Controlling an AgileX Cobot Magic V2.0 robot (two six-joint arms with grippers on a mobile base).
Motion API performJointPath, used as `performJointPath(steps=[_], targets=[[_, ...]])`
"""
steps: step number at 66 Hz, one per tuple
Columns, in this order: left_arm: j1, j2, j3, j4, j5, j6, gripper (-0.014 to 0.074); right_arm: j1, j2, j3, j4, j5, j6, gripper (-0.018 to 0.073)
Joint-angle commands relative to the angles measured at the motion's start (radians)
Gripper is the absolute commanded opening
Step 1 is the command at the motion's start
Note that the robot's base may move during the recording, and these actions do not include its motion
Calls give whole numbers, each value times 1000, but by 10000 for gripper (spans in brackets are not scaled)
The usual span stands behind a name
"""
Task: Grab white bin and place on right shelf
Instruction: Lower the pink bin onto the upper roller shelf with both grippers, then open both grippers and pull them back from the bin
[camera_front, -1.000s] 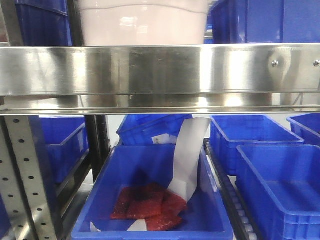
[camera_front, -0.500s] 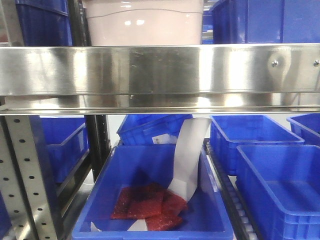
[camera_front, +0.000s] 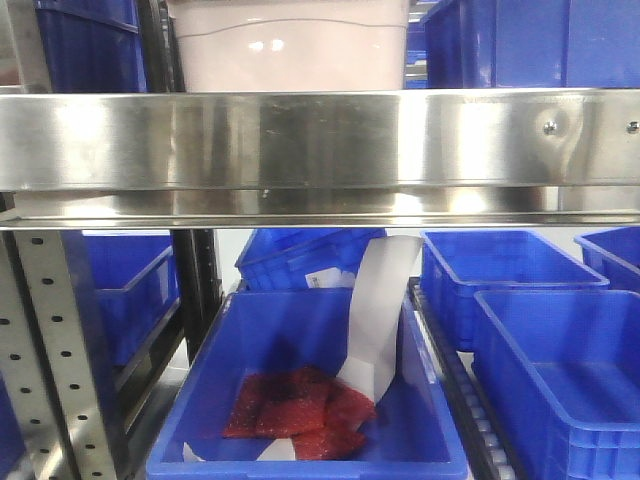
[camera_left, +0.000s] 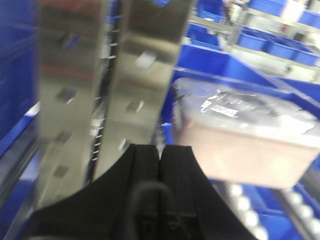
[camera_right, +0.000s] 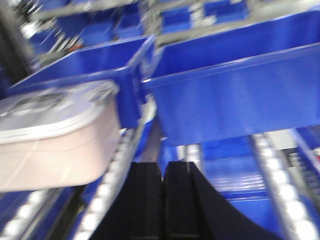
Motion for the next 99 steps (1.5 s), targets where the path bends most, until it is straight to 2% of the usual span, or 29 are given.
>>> performJointPath(steps=[1, 6, 10, 17, 33, 40, 46, 52, 61, 99], targets=[[0, -86, 67, -16, -143, -5, -118, 0, -92, 70, 5, -122, -64, 41], [0, -157, 163, -16, -208, -3, -118, 0, -161, 155, 4, -141, -124, 41], [0, -214, 242, -16, -232, 21, -118, 0, -224, 231, 4, -166, -131, 41], [0, -298, 354, -16, -232, 47, -118, 0, -323, 343, 4, -195, -131, 41], [0, -547, 573, -16, -232, 50, -118, 0, -599, 596, 4, -199, -131, 41], [0, -650, 627, 22, -232, 50, -118, 0, -732, 675, 4, -187, -131, 41], [0, -728, 645, 29, -206, 50, -118, 0, -851, 718, 4, -144, -131, 41], [0, -782, 645, 29, -133, 50, -118, 0, -940, 743, 4, -114, -131, 41], [0, -829, 645, 27, -59, 50, -118, 0, -1007, 749, 4, -101, -131, 41], [0, -831, 645, 21, -59, 50, -118, 0, -1009, 749, 4, -94, -131, 41]])
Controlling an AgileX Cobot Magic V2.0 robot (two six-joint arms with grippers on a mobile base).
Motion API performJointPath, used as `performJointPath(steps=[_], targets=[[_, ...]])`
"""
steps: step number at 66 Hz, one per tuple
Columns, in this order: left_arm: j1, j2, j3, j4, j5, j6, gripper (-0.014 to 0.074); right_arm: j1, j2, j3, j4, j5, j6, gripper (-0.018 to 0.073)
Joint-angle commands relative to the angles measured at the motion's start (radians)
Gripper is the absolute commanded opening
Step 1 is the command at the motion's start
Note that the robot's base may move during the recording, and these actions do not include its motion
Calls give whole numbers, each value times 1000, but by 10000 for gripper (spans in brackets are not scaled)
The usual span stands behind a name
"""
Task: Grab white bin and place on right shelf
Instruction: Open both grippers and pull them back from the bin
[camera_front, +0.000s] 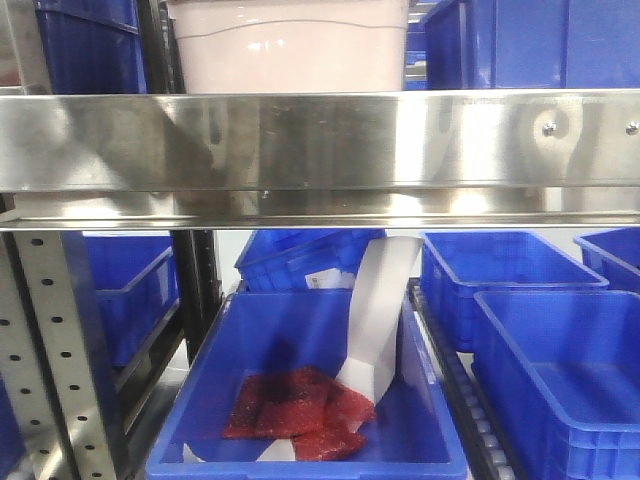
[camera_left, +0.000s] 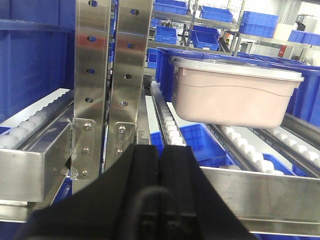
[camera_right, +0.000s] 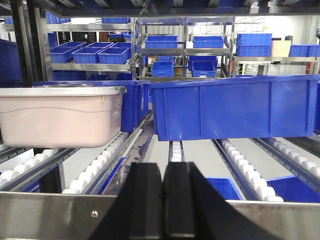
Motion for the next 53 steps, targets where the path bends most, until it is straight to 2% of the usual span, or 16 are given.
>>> performJointPath(steps=[1, 28, 30, 34, 39, 43, 49, 53], targets=[[0, 8, -26, -18, -62, 2, -118, -2, 11, -25, 8, -57, -11, 41], [0, 8, -26, -18, -62, 2, -118, -3, 11, -25, -12, -63, -11, 41], [0, 8, -26, -18, -62, 2, -118, -1, 11, -24, -62, -69, -10, 41], [0, 8, -26, -18, -62, 2, -118, 40, 11, -22, -228, -91, -1, 41], [0, 8, -26, -18, -62, 2, -118, 92, 11, -11, -410, -123, 99, 41], [0, 8, -26, -18, -62, 2, -118, 118, 11, 8, -532, -150, 245, 41], [0, 8, -26, -18, -62, 2, -118, 150, 11, 63, -718, -220, 539, 41], [0, 8, -26, -18, -62, 2, -118, 167, 10, 104, -829, -252, 688, 41]])
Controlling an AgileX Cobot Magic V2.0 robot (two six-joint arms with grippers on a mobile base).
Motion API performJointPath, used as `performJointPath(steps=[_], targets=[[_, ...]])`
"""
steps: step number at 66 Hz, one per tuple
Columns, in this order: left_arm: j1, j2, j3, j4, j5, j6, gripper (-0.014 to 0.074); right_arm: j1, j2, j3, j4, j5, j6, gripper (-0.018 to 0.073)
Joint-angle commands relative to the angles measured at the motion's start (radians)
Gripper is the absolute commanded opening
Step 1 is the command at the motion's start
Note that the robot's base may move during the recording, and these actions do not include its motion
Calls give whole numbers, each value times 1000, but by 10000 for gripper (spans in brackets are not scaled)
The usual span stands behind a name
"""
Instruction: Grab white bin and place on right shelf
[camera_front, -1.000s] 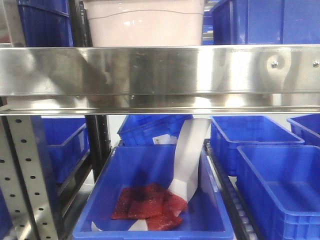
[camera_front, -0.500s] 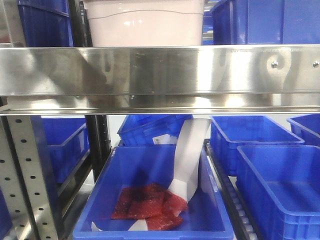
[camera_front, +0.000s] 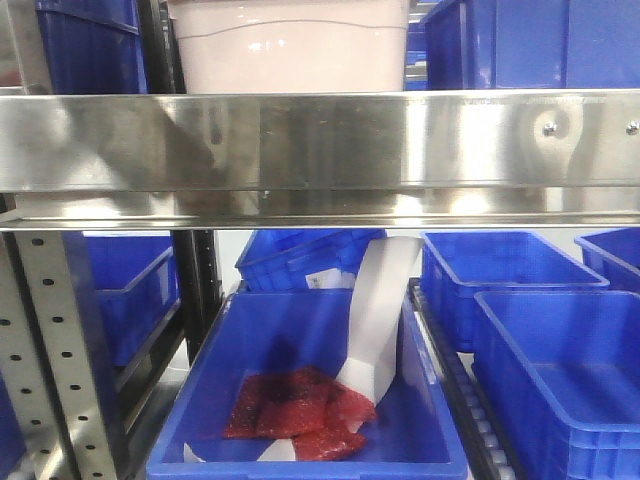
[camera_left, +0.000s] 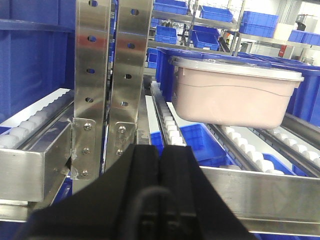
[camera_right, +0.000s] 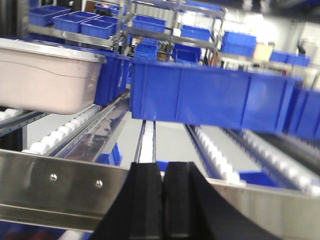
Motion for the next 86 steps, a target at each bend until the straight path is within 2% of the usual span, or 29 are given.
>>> performJointPath(steps=[1, 6, 9, 22, 31, 42, 49, 61, 71, 76, 86], targets=[[0, 8, -26, -18, -63, 2, -118, 23, 8, 26, -181, -140, 239, 41], [0, 8, -26, -18, -63, 2, -118, 41, -8, 87, -242, -160, 358, 41], [0, 8, -26, -18, -63, 2, -118, 48, -24, 128, -244, -166, 383, 41], [0, 8, -26, -18, -63, 2, -118, 52, -170, 262, -244, -170, 382, 41], [0, 8, -26, -18, -63, 2, -118, 52, -165, 320, -243, -254, 373, 41], [0, 8, -26, -21, -63, 2, -118, 52, -165, 317, -201, -279, 239, 41], [0, 8, -26, -21, -63, 2, -118, 52, -165, 317, -156, -261, 239, 41], [0, 8, -26, -21, -63, 2, -118, 52, -165, 317, -156, -247, 239, 41], [0, 8, -26, -21, -63, 2, -118, 52, -165, 317, -156, -150, 268, 41], [0, 8, -26, -21, -63, 2, -118, 52, -165, 317, -156, -160, 316, 41], [0, 8, -26, -21, -63, 2, -118, 52, -165, 317, -198, -174, 318, 41]])
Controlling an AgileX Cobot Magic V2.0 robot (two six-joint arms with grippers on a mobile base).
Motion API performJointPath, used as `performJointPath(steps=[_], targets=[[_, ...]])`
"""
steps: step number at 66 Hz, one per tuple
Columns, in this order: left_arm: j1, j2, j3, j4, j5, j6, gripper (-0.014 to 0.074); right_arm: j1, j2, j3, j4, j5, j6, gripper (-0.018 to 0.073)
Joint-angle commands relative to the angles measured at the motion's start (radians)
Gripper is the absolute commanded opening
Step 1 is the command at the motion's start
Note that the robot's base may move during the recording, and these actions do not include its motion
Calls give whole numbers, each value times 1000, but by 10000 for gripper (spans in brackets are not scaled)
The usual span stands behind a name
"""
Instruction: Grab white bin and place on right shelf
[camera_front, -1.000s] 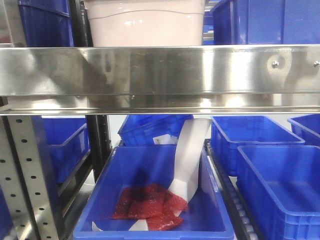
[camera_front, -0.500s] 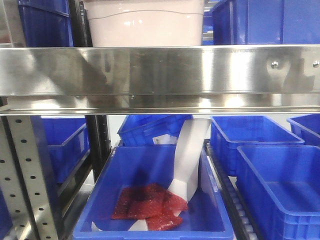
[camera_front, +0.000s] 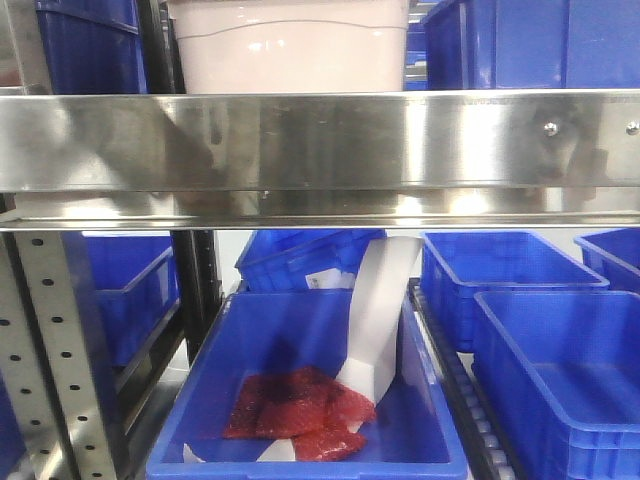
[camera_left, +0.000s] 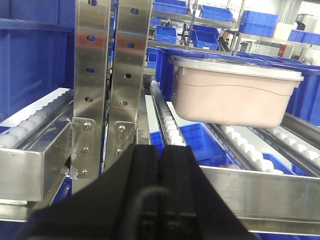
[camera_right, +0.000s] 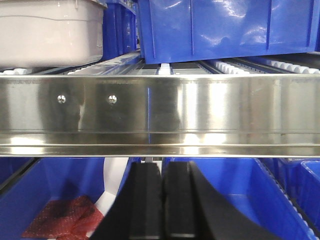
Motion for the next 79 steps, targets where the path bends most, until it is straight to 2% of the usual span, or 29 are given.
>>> performJointPath(steps=[1, 65, 70, 79], targets=[[0, 9, -28, -22, -65, 2, -118, 0, -20, -1, -30, -94, 7, 41], [0, 9, -28, -22, -65, 2, -118, 0, -19, -1, -32, -110, 7, 41], [0, 9, -28, -22, -125, 2, -118, 0, -19, -1, -32, -110, 7, 41], [0, 9, -11, -15, -152, 2, -118, 0, -19, -1, -32, -110, 7, 41]])
